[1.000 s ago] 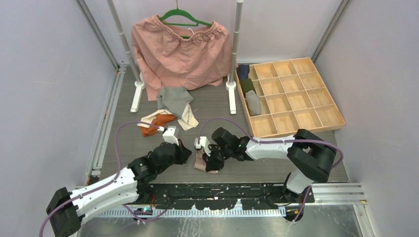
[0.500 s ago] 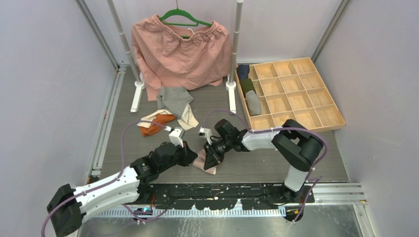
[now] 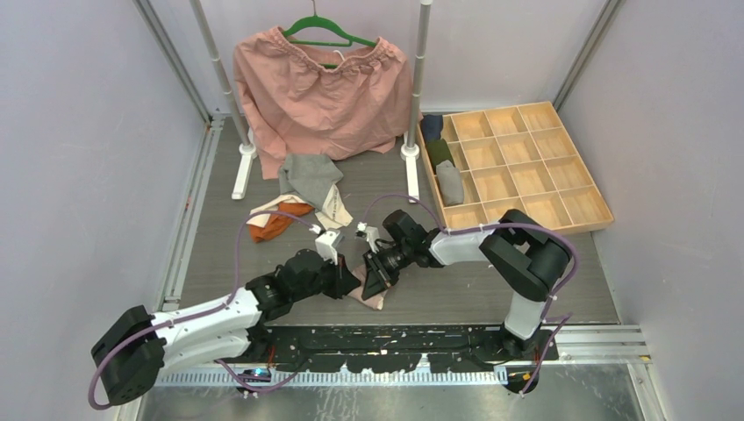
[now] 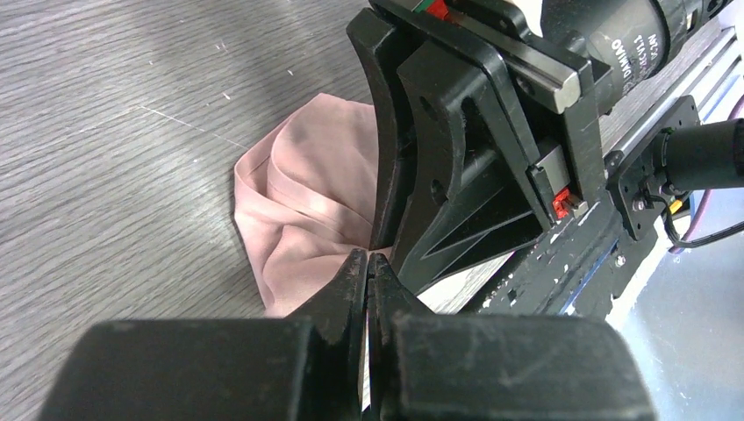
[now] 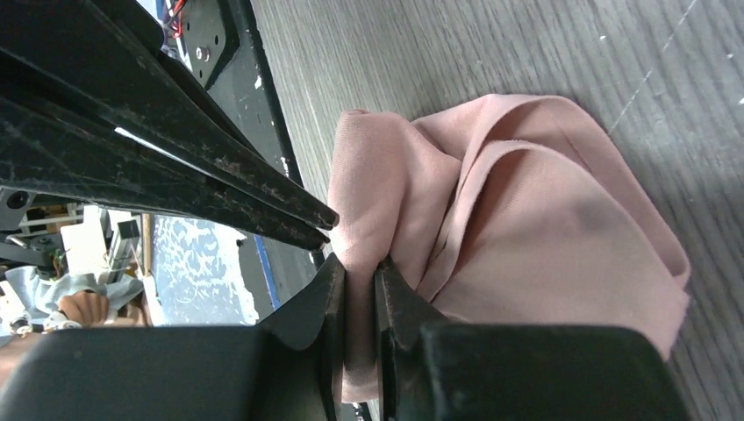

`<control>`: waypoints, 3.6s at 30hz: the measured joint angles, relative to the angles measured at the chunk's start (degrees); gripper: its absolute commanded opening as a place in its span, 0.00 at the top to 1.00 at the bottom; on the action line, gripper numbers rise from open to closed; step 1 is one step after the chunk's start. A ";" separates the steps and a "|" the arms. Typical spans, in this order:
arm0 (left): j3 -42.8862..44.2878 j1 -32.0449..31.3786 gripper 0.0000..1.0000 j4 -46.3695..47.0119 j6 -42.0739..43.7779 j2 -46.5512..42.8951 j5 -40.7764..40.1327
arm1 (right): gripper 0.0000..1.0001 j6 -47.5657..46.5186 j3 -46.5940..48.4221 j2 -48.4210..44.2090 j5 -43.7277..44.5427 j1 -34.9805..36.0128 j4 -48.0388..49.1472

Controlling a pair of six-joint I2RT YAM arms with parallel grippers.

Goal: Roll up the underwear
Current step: Roll the underwear to the center of the board.

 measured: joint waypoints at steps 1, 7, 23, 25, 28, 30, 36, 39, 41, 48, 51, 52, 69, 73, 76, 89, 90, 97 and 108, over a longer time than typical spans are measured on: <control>0.00 0.00 0.99 0.44 0.04 0.46 0.24 | 0.91 0.02 -0.17 -0.11 0.15 0.00 0.15; 0.74 0.00 0.99 0.96 0.28 3.78 -0.37 | 0.92 -0.74 -1.79 -1.92 2.49 -0.02 0.94; 5.84 0.00 0.99 5.33 2.29 18.86 -2.86 | 0.93 -1.95 -2.82 -2.99 4.00 -0.04 1.62; 5.84 0.00 0.99 5.77 2.29 19.61 -3.04 | 0.93 -1.75 -3.04 -3.13 4.15 -0.02 1.86; 5.84 0.00 0.99 6.14 2.25 19.91 -3.56 | 0.93 -1.53 -3.37 -3.34 4.46 -0.02 2.25; 5.84 0.00 0.99 6.14 2.21 20.11 -4.00 | 0.93 -1.22 -3.61 -3.48 4.59 -0.02 2.58; 5.84 0.00 0.99 5.99 1.36 20.44 -5.46 | 0.92 0.17 -4.63 -4.15 5.49 -0.02 3.74; 5.84 0.00 0.99 5.86 1.25 20.44 -6.03 | 0.92 0.96 -5.55 -4.76 6.12 -0.02 4.66; 5.84 0.00 0.99 5.79 1.25 20.44 -6.43 | 0.92 1.40 -6.19 -5.29 6.60 -0.04 5.11; 5.84 0.00 0.99 4.90 1.25 20.00 -6.86 | 0.92 2.56 -6.84 -5.55 6.97 -0.09 6.08; 5.84 0.00 0.99 3.32 1.29 18.12 -6.99 | 0.92 2.86 -6.95 -5.55 7.13 -0.11 6.21; 5.84 0.00 0.99 2.45 1.31 16.87 -7.21 | 0.92 2.99 -7.06 -5.60 7.17 -0.11 6.36; 3.58 0.00 0.99 4.68 4.37 7.96 4.55 | 0.84 3.65 -7.48 -5.86 7.67 -0.13 6.91; 1.42 0.00 0.99 3.91 4.37 6.34 5.22 | 0.78 4.13 -7.48 -5.86 7.93 -0.13 6.88; 1.27 0.00 0.99 3.28 4.39 5.03 5.03 | 0.77 4.39 -7.48 -5.86 8.04 -0.13 6.88; 1.29 0.00 0.99 4.81 4.55 8.98 4.81 | 0.77 4.46 -7.48 -5.88 8.13 -0.13 6.78; 1.31 0.00 0.99 5.05 4.55 9.33 4.81 | 0.77 4.46 -7.48 -5.88 8.13 -0.13 6.78; 1.66 0.00 0.99 6.12 4.50 11.19 4.17 | 0.68 4.46 -7.48 -5.88 8.26 -0.17 6.71; 3.72 0.00 0.99 9.66 4.50 17.62 4.09 | 0.60 3.69 -7.48 -8.31 12.41 -0.57 2.56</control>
